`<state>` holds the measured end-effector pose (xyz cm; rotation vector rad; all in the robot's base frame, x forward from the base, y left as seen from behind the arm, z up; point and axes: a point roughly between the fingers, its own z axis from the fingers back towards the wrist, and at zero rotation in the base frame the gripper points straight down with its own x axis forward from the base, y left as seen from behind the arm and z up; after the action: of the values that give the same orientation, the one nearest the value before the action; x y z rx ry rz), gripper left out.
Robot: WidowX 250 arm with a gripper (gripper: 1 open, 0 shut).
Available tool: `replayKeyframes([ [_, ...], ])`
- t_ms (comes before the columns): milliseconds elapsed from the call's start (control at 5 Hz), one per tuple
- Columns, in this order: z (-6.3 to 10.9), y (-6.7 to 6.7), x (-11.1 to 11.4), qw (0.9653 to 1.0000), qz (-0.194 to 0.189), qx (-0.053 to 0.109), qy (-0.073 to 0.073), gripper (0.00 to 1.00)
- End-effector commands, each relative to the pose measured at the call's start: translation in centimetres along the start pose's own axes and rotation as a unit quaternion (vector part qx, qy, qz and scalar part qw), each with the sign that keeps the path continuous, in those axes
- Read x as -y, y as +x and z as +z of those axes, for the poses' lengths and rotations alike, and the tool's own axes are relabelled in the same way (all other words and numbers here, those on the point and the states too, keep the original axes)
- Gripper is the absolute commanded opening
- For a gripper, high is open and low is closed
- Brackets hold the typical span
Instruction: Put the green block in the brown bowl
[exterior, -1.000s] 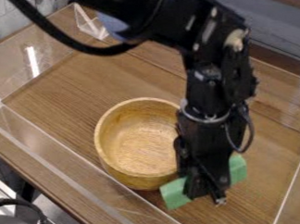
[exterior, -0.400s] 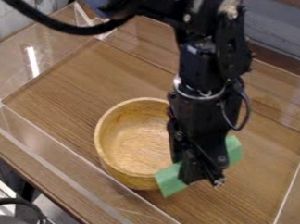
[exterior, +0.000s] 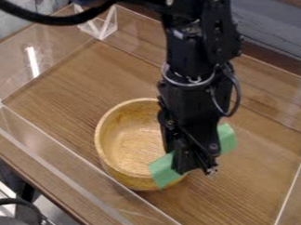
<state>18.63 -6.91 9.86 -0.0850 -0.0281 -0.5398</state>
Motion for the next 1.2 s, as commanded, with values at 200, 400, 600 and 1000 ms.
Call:
replayKeyframes([
  [200, 1.1, 0.2, 0.9, 0.9997, -0.001, 0.023, 0.006, 0.00],
  [400, 1.3, 0.1, 1.2, 0.9997, -0.002, 0.025, 0.006, 0.00],
  [600, 1.5, 0.1, 1.2, 0.9997, 0.001, 0.025, 0.003, 0.00],
  [1000, 2.2, 0.0, 1.1, 0.9996, 0.007, 0.027, -0.001, 0.00],
])
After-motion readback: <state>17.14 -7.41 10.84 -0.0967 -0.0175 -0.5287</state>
